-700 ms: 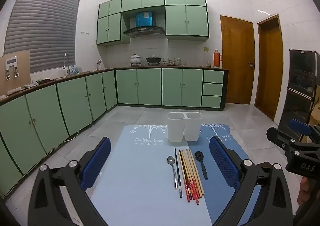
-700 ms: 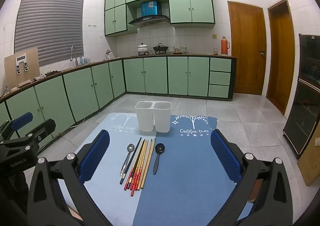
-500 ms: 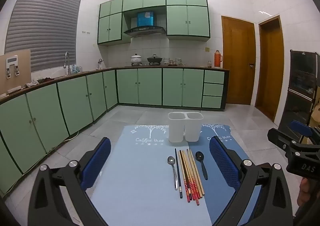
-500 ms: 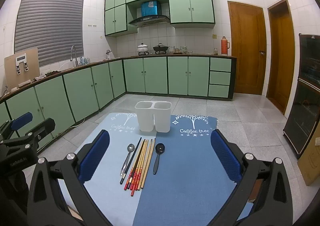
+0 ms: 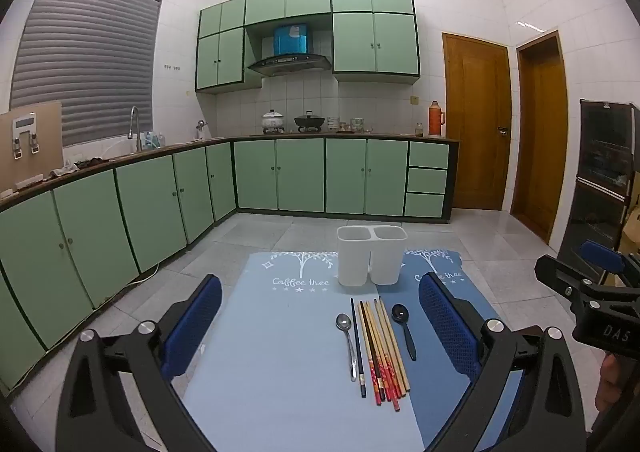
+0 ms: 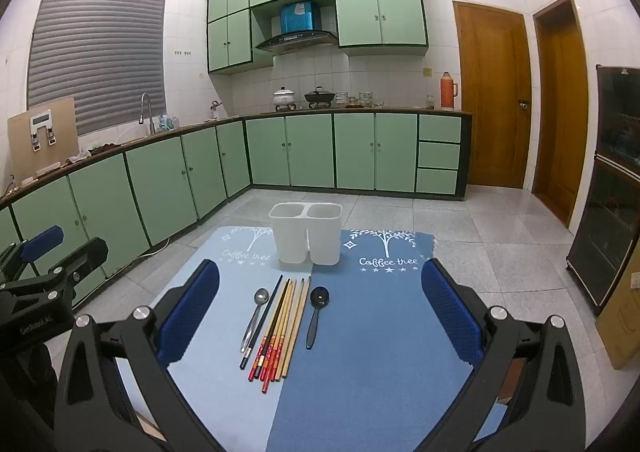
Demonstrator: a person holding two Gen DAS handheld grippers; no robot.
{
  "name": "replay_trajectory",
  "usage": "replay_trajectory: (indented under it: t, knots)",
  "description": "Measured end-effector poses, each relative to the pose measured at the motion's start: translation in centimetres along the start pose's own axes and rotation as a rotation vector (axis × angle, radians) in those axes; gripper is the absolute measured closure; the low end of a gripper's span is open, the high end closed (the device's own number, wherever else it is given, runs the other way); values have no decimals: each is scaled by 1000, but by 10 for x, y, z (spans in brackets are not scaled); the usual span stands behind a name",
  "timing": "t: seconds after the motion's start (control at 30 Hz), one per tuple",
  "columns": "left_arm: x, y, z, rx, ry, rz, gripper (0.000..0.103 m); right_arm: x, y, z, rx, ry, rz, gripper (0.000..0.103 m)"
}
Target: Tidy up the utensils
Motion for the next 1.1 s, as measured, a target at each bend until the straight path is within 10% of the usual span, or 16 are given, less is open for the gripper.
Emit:
replay_trajectory:
  t: [1.1]
  knots:
    - [0, 1, -3, -1, -1, 1, 6, 2, -1, 0, 4, 0, 0, 5]
Point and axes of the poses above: each gripper's, at about its wrist camera, not at the fingertips, and x roughly the way its jaws point, z to its right, y to its top, the point moved 4 cm from there along x, roughly the way its jaws point, and after that the axes turned 10 degrees about z, right-handed, at the moved point
